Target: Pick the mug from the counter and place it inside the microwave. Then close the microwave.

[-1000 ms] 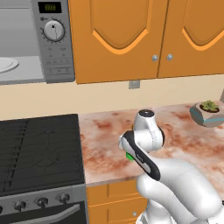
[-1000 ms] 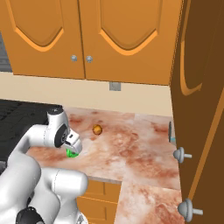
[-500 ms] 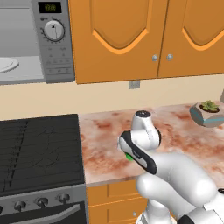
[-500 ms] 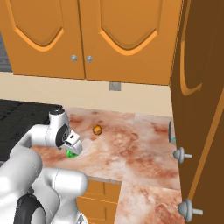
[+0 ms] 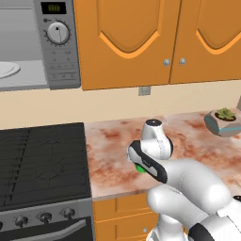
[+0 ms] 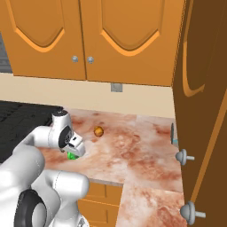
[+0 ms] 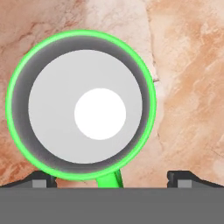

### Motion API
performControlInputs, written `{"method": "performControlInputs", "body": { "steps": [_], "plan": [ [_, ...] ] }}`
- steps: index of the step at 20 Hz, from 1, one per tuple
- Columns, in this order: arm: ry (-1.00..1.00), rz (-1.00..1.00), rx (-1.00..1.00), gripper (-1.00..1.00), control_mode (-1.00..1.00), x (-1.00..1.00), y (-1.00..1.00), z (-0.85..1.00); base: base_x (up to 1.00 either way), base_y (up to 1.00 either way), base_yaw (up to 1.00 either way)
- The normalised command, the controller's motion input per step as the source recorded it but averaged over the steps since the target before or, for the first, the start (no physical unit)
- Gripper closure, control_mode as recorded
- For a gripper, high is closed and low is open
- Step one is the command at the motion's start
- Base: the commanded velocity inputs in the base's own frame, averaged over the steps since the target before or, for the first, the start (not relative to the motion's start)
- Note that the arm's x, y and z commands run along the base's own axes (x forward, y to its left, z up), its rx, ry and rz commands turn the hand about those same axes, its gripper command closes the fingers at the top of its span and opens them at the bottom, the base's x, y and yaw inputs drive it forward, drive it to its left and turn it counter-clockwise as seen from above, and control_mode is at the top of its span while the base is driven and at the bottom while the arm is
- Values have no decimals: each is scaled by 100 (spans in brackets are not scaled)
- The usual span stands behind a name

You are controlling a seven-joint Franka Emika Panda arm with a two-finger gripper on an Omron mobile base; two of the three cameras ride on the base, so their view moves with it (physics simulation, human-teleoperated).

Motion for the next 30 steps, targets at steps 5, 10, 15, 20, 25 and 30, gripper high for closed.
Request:
{"method": "performControlInputs", "body": {
  "steps": [5,10,15,20,25,30],
  "plan": [
    [0,0,0,-100,-100,0,-2,-9,0,0,0],
    [0,0,0,-100,-100,0,0,-17,0,0,0],
    [0,0,0,-100,-100,0,0,-7,0,0,0],
    [0,0,0,100,-100,0,0,0,0,0,0],
    [0,0,0,100,-100,0,0,0,0,0,0],
    [-1,0,0,100,-100,0,0,0,0,0,0]
  ]
}}
